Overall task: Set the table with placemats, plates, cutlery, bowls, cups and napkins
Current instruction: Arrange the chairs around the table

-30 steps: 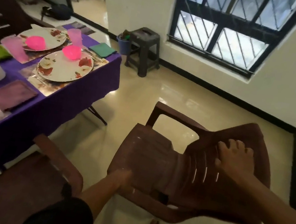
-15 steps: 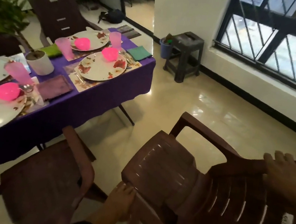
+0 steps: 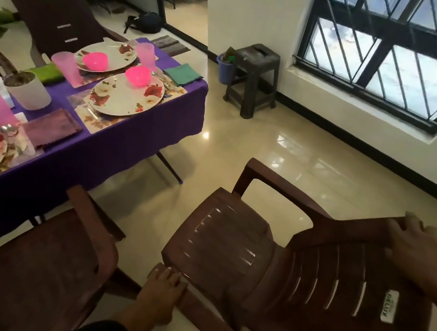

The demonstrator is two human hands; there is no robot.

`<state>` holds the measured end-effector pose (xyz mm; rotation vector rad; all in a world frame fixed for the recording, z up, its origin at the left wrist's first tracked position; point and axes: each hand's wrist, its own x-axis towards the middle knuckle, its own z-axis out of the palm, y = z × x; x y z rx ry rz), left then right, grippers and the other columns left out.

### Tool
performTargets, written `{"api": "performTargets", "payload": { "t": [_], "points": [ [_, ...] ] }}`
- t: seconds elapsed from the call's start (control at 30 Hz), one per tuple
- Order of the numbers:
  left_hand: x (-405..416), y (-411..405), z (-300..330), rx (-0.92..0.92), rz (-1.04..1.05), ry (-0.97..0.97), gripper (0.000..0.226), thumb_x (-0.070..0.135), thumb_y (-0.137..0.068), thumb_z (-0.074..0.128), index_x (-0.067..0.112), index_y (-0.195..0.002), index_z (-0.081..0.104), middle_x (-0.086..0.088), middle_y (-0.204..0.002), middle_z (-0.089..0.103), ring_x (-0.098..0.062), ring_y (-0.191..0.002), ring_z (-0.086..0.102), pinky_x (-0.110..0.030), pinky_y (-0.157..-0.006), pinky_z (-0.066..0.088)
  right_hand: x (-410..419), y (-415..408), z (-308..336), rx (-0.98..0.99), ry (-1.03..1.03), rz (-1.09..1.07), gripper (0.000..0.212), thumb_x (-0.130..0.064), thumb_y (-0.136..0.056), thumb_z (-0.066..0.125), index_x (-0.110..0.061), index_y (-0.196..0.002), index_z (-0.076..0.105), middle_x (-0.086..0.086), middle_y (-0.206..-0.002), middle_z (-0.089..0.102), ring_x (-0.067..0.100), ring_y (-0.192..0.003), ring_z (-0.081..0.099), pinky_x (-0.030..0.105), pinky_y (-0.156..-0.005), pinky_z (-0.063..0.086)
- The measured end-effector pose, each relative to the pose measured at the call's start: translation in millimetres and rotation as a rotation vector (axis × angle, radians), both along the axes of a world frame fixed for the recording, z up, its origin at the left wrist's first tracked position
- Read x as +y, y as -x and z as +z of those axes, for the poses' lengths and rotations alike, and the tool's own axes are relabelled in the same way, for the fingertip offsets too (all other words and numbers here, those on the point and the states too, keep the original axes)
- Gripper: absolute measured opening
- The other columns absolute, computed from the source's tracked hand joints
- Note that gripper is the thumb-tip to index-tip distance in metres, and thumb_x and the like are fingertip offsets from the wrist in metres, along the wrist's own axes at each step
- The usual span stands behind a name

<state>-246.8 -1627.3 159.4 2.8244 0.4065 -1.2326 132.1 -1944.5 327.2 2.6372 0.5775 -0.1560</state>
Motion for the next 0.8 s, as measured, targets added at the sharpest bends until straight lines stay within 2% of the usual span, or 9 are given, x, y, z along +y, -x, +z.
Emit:
{"api": "performTargets", "payload": {
  "t": [0.1,0.17,0.3,0.4,0.47,0.57,0.63,0.73,0.8],
  "points": [
    [2,-6,-10,-0.029,-0.044,-0.072,0.083,0.037,-0.092,0.066,0.022,-0.16,0.023,-0.011,-0.166,0.025,-0.039,-0.156,0.013,-0.062,-0.125,0.007,-10,1,-19,0.035,-0.24,-0.087,0.075,-0.037,-0.083,0.077,-0.026,-0.144,0.036,0.014,-0.154,0.012,0.049,-0.117,0.044,0.058,-0.079,0.058],
    [0,-6,-22,-0.024,-0.047,-0.097,0.08,0.038,-0.091,0.069,0.024,-0.158,0.028,-0.011,-0.164,0.03,-0.038,-0.154,0.017,-0.065,-0.121,0.007,-11,4,-32,0.011,-0.309,-0.138,0.085,-0.035,-0.079,0.083,-0.025,-0.145,0.031,0.02,-0.148,0.018,0.055,-0.112,0.045,0.06,-0.076,0.058],
    [2,-16,-37,-0.077,-0.066,-0.118,0.074,0.04,-0.086,0.074,0.028,-0.151,0.04,-0.007,-0.155,0.045,-0.034,-0.146,0.035,-0.071,-0.116,0.003,-17,-6,-40,-0.076,-0.351,-0.176,0.101,-0.049,-0.07,0.087,-0.03,-0.146,0.024,0.026,-0.124,0.036,0.054,-0.09,0.056,0.055,-0.066,0.057],
    [4,-24,-47,-0.056,-0.098,-0.097,0.073,0.035,-0.085,0.077,0.03,-0.149,0.042,-0.006,-0.153,0.047,-0.033,-0.145,0.038,-0.072,-0.118,0.004,-22,-19,-52,-0.099,-0.362,-0.174,0.105,-0.056,-0.067,0.088,-0.032,-0.146,0.023,0.026,-0.124,0.036,0.057,-0.089,0.057,0.06,-0.068,0.058],
    [9,-29,-50,0.002,-0.125,-0.086,0.067,0.031,-0.085,0.078,0.029,-0.145,0.047,-0.006,-0.15,0.051,-0.032,-0.143,0.042,-0.066,-0.121,0.013,-21,-19,-66,-0.102,-0.362,-0.177,0.106,-0.058,-0.064,0.088,-0.03,-0.145,0.025,0.026,-0.124,0.037,0.058,-0.091,0.056,0.062,-0.07,0.057],
    [13,-41,-42,0.074,-0.187,-0.073,0.057,0.026,-0.087,0.077,0.021,-0.139,0.054,-0.009,-0.143,0.058,-0.032,-0.136,0.05,-0.055,-0.119,0.031,-18,-22,-74,-0.102,-0.269,-0.15,0.103,-0.06,-0.063,0.087,-0.026,-0.141,0.03,0.025,-0.124,0.037,0.054,-0.099,0.052,0.061,-0.076,0.055],
    [14,-45,-40,0.133,-0.238,-0.066,0.059,0.024,-0.089,0.077,0.015,-0.141,0.053,-0.012,-0.144,0.056,-0.034,-0.136,0.05,-0.051,-0.116,0.037,-7,-25,-68,-0.124,-0.149,-0.095,0.1,-0.068,-0.061,0.083,-0.024,-0.138,0.036,0.026,-0.126,0.039,0.05,-0.106,0.048,0.058,-0.082,0.053],
    [18,-38,-43,0.165,-0.257,-0.04,0.061,0.028,-0.091,0.075,0.015,-0.144,0.049,-0.012,-0.146,0.054,-0.032,-0.136,0.05,-0.049,-0.118,0.035,19,-23,-61,-0.205,0.115,0.073,0.088,-0.083,-0.062,0.067,-0.028,-0.129,0.051,0.016,-0.127,0.051,0.039,-0.115,0.049,0.054,-0.095,0.046],
    [24,-19,-43,0.146,-0.227,-0.014,0.065,0.036,-0.091,0.073,0.015,-0.147,0.046,-0.012,-0.148,0.052,-0.032,-0.137,0.049,-0.048,-0.119,0.031,39,-14,-64,-0.176,0.207,0.17,0.074,-0.083,-0.07,0.059,-0.032,-0.124,0.055,0.007,-0.123,0.059,0.03,-0.116,0.052,0.057,-0.101,0.041]
  ]
}}
